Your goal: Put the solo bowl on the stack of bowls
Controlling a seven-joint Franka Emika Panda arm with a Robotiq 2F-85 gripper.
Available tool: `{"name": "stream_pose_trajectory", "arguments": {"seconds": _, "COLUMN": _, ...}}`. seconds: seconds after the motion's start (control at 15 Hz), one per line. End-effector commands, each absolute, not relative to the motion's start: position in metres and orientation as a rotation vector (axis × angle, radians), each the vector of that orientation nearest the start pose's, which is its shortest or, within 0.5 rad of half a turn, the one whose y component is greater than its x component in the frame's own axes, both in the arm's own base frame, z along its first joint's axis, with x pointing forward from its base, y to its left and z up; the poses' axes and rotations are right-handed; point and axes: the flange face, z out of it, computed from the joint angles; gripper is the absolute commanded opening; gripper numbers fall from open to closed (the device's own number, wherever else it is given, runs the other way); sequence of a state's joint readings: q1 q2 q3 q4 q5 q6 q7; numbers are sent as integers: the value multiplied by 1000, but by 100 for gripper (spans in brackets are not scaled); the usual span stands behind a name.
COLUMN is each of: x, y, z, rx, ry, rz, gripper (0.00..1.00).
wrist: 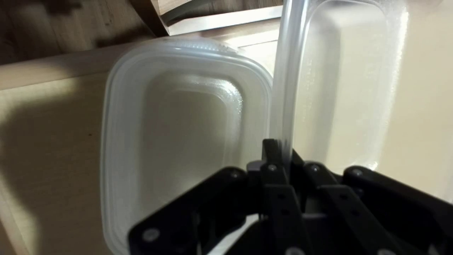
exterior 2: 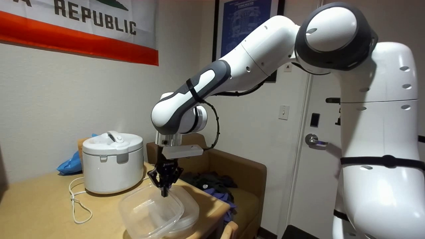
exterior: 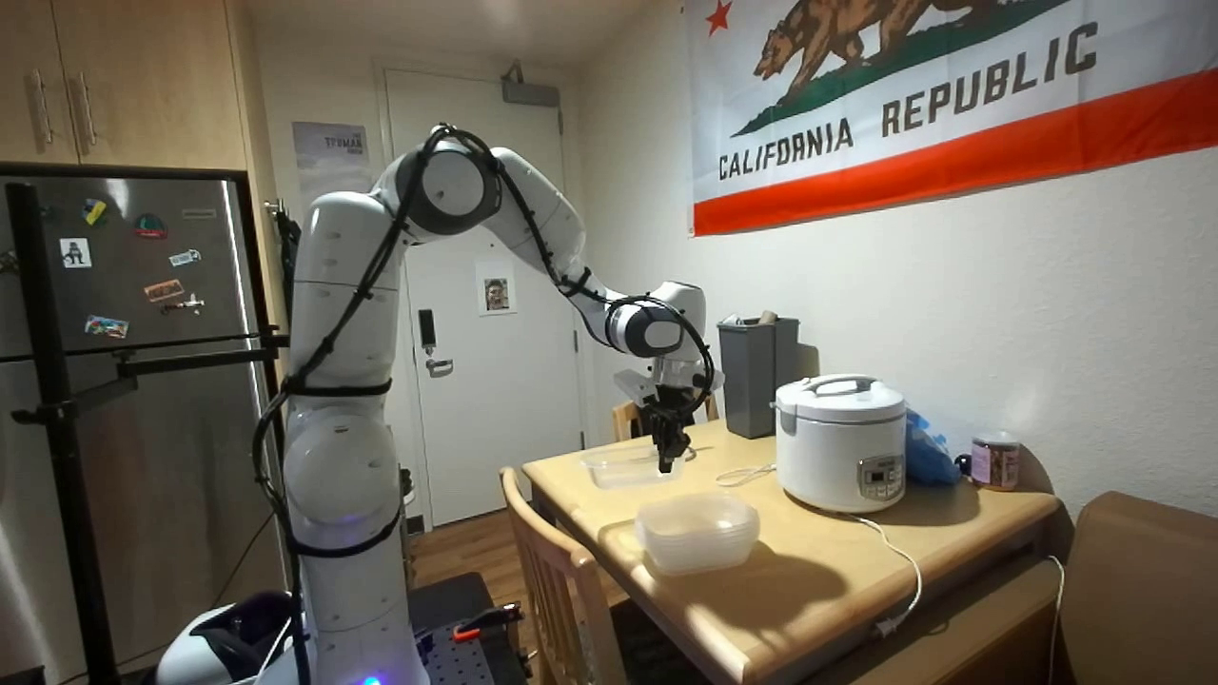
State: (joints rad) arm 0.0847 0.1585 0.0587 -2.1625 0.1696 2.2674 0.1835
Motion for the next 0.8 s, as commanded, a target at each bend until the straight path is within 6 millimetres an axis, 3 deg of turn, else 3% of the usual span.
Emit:
{"name": "stream_pose_trajectory", "arguments": {"seconds": 0.0, "x": 551, "y": 71, "z": 325, "rx": -2980, "ry": 254, "rz": 97, "gripper": 1}}
{"name": "stream_pose_trajectory", "arguments": {"seconds": 0.27, "x": 550, "y": 34, "z": 327, "rx": -2944, "ry": 338, "rz": 80, "gripper": 1}}
{"name": "stream_pose_trajectory", "arguments": {"seconds": 0.73, "x": 559, "y": -44, "z": 304, "rx": -2910, "ry": 365, "rz": -3, "gripper": 1}}
